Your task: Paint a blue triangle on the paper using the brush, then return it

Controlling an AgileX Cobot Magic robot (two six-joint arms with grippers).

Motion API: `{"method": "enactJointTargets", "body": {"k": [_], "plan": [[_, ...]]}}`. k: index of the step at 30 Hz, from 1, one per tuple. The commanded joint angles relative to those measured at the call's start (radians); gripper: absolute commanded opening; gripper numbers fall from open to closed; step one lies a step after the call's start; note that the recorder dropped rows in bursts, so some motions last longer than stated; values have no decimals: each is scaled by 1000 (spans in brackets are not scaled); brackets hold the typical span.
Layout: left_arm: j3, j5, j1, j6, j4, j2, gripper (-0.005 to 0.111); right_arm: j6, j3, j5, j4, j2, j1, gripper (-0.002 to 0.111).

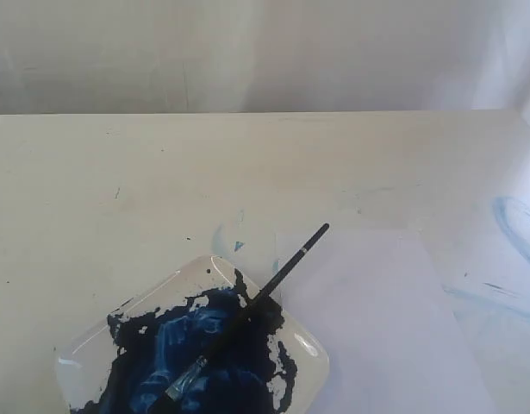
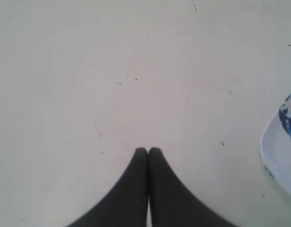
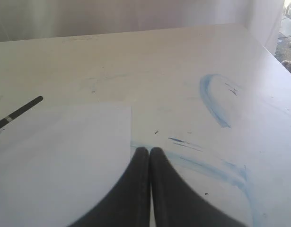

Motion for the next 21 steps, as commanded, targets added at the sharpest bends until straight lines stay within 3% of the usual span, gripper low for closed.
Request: {"method": "enactJointTargets", "body": {"k": [1, 15, 21], "plan": [[4, -2, 3, -2, -7, 6, 0, 4, 4, -12, -5, -5, 2, 0], [4, -2, 3, -2, -7, 6, 0, 11, 4, -31, 13, -5, 2, 0], [4, -2, 3, -2, -7, 6, 0, 40, 4, -324, 404, -5, 2, 0]]}}
